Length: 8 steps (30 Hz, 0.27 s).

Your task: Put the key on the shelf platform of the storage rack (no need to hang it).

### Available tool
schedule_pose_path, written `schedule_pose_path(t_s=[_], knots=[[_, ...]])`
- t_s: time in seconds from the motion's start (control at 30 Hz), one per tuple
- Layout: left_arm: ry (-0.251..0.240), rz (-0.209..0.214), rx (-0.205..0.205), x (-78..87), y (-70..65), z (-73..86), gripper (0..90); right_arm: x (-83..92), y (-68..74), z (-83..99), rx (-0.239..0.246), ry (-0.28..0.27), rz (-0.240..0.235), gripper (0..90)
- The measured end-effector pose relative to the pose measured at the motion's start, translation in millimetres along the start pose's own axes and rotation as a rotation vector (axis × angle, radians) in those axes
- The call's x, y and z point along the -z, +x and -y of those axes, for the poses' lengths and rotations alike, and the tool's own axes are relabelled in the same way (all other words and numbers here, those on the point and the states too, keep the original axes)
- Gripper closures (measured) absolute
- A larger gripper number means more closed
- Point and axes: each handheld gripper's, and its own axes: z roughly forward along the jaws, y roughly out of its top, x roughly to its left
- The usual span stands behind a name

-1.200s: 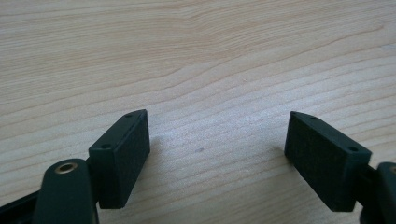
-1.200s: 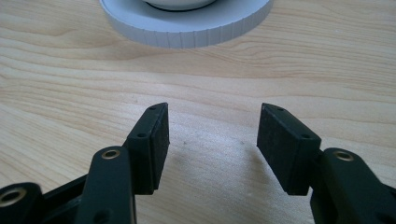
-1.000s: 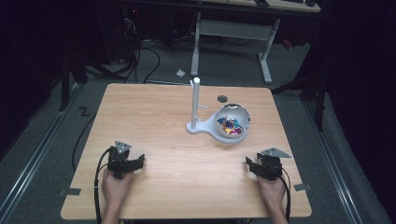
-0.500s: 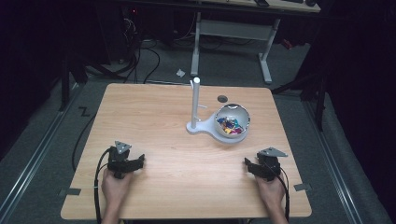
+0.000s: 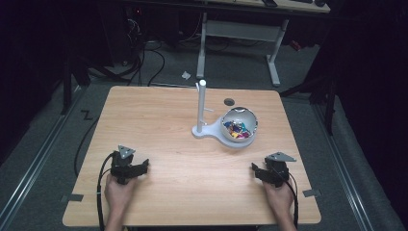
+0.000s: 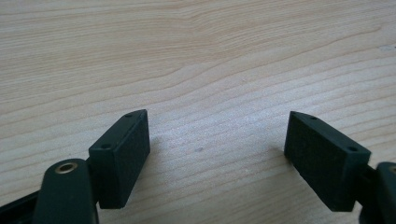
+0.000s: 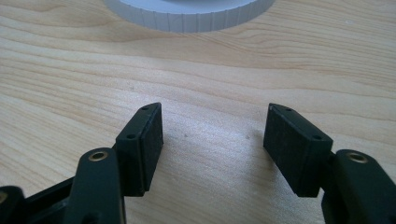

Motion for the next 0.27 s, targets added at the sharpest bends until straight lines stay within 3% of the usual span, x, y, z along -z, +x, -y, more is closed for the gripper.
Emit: schedule_pose_path(t_s=[0.27], knots=[[0.0,0.0,-0.001,0.0,0.0,0.0,23.0,0.0,0.0,0.0,0.0,0.0,0.0,38.1]])
